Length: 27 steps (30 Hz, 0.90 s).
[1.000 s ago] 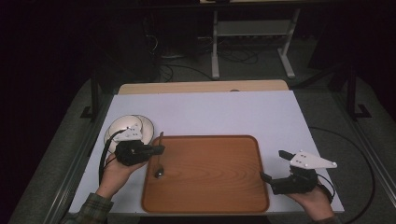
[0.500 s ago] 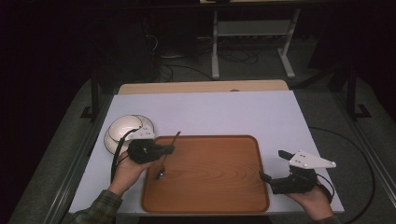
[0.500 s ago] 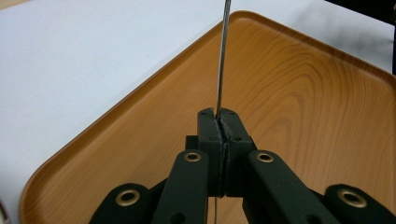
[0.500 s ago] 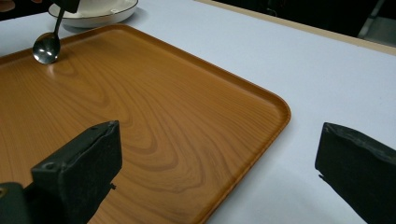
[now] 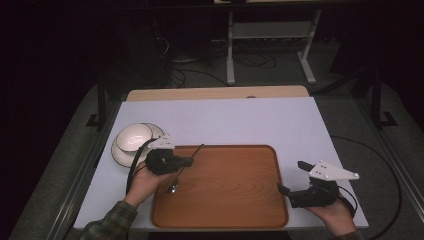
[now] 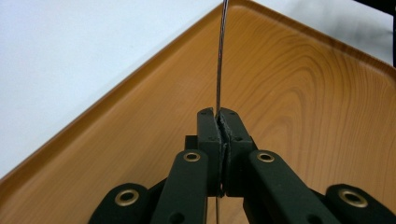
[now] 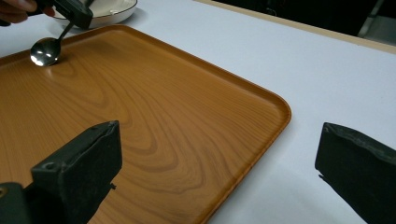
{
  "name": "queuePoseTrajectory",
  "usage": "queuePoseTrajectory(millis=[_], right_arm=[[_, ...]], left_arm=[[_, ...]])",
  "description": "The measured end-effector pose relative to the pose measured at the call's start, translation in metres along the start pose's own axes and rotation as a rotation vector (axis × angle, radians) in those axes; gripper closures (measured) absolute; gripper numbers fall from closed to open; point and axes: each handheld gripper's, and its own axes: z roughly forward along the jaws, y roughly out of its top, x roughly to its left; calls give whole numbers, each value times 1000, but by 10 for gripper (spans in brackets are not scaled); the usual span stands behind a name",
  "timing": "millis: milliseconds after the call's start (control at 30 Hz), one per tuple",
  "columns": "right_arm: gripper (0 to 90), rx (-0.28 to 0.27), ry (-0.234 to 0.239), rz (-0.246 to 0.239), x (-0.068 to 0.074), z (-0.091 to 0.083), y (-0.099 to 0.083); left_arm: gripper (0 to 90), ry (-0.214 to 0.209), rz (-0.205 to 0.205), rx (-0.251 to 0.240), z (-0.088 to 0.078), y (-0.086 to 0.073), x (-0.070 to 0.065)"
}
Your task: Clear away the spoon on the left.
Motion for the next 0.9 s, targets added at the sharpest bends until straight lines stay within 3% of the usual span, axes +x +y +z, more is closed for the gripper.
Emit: queuePoseTrajectory(millis=[333, 500, 700, 900], right_arm=[[0, 0, 3, 4, 0, 1, -1], [0, 1, 3, 6, 0, 1, -1], [0, 3, 3, 6, 0, 1, -1], [1, 3, 3, 2, 0, 1, -1]], left_arm=[[879, -36, 10, 71, 28, 1, -1], [876, -50, 25, 133, 47, 2, -2], [874, -48, 47, 195, 57, 2, -5], [836, -47, 41, 192, 56, 2, -4]])
